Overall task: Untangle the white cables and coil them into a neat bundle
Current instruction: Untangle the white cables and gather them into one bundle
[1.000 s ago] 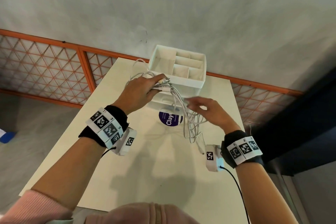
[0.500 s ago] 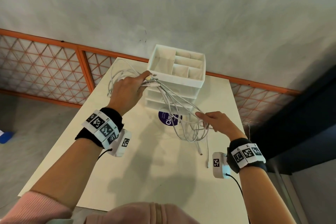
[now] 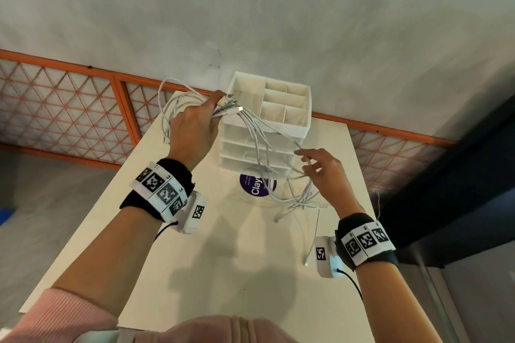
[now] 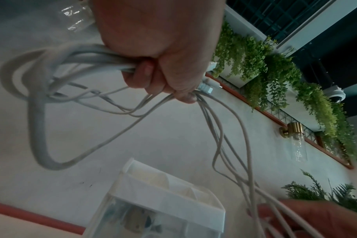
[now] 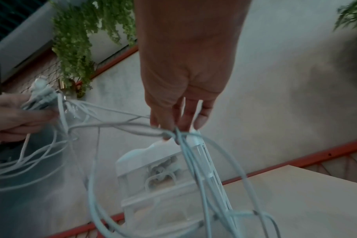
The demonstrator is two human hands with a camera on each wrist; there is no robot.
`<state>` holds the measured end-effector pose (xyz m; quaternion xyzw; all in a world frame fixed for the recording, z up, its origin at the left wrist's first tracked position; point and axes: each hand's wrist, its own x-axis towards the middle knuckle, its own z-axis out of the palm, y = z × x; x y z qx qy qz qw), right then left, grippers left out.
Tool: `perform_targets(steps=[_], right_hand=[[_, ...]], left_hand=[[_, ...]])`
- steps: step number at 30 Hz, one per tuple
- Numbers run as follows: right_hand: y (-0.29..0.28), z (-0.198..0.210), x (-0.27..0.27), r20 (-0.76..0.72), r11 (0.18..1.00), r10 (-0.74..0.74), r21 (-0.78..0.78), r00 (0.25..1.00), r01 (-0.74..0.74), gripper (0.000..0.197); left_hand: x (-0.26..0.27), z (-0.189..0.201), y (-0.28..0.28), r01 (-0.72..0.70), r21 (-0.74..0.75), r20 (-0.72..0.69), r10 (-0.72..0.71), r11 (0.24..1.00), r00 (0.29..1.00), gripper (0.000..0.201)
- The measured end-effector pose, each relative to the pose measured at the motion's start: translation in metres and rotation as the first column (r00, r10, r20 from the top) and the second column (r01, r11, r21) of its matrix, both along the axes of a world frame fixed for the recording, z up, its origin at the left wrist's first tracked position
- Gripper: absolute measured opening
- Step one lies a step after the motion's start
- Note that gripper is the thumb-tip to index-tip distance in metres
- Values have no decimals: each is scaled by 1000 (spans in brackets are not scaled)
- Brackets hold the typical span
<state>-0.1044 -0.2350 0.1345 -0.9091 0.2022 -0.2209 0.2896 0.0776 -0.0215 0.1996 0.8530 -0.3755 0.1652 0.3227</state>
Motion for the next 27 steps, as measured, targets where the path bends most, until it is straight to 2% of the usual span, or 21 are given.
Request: perform_targets(steps=[3,4,6,7,9,11,15,19,21,22,23,25,27], right_hand=[[5,-4,2,-310,1000,18,12,951,-15,131],[7,-7,3,-364,999,20,47,931,-3,145],[8,-14,4,-374,987,77,160,924,-17,150],[7,-18,3,-354,981,108,192,929,-41,142],[3,-24,0,-309,977,125,202,943,-63,105],[-1,-31,-4,-349,983,48,184,936,18,70],[7,-42,-3,-517,985,-94,78,851,156,45],[12,-41,-4,-458,932,-343,-59,820,357,20],[12,-38,-8,-403,900,-421,-73,813,429,18],[11,-37,-10,-393,901,-418,-66,819,428,27],[10,-37,-11,-422,916,-384,-62,822,396,45],[7,-37,-11,-579,963,-233,-23,782,269,96],[7,-36,-11,-644,976,-127,54,755,210,133]], left_hand=[[-5,1,-5,40,14,16,-40,999,999,46],[-7,-1,-6,52,18,11,-53,998,999,46],[-8,-4,-7,57,14,-3,-57,998,998,46],[-7,-4,-7,49,7,-7,-49,999,999,46],[-3,-4,-5,24,-10,-14,-24,1000,1000,45],[0,-3,-4,16,-10,-11,-16,1000,1000,45],[-8,-3,-9,43,27,9,-44,999,999,44],[-11,-3,-13,49,0,12,-49,999,999,43],[-8,-2,-13,42,-18,15,-41,999,999,43],[-7,-1,-12,40,-19,16,-39,999,999,43],[-6,-1,-12,42,-18,20,-41,999,999,42],[-8,-3,-12,48,-18,20,-47,999,999,42],[-8,-6,-12,39,-31,0,-39,999,999,44]])
